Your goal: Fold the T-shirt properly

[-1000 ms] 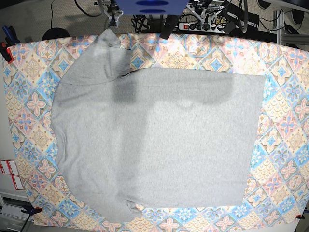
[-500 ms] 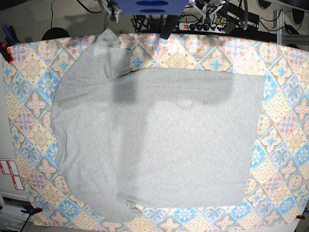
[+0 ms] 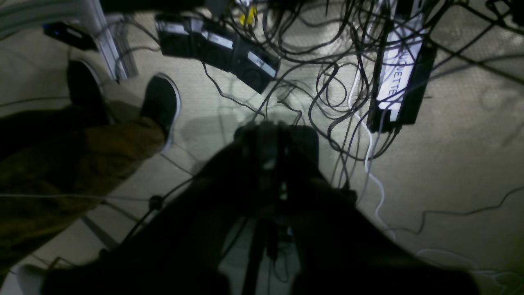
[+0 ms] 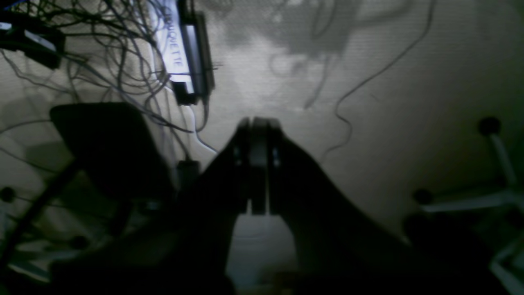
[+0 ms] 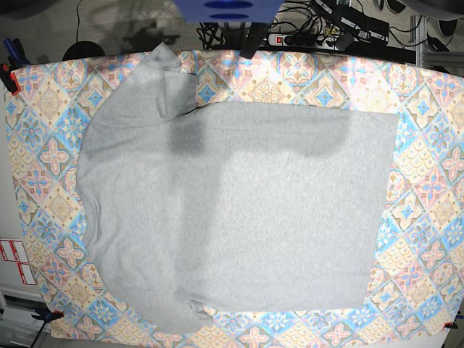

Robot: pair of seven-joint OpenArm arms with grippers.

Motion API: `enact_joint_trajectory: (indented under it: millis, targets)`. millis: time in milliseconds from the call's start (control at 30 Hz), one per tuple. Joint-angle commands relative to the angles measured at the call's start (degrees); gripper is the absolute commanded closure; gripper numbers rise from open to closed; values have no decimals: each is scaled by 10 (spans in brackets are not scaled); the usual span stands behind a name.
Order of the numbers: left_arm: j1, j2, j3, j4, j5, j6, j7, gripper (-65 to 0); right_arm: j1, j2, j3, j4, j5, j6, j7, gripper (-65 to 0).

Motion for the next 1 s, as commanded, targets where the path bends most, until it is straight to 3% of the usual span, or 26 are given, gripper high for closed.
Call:
enact_joint_trajectory:
  millis: [0,133,267,467,700,967]
  targets:
    - [22,-13,-1,29,-3,2,-11,0,-24,6,17,19,1,-4,6,0]
    - [85,-31,-1,129,-5,3,-11,0,-81,6,103,105,0,-4,6,0]
    - [140,-48,-4,231,-7,3,-11,0,-143,6,129,215,0,-4,6,0]
    - [241,-79,-2,426,-88,3,-11,0,-233,6,169,411,1,-4,3,0]
    - [303,-125,-5,613,-178,4,-11,0,-283,5,188,598,1,-4,2,0]
    - [264,-158,-9,686,-297,5,9,-2,-282,5,186,730,1,-4,-113,0]
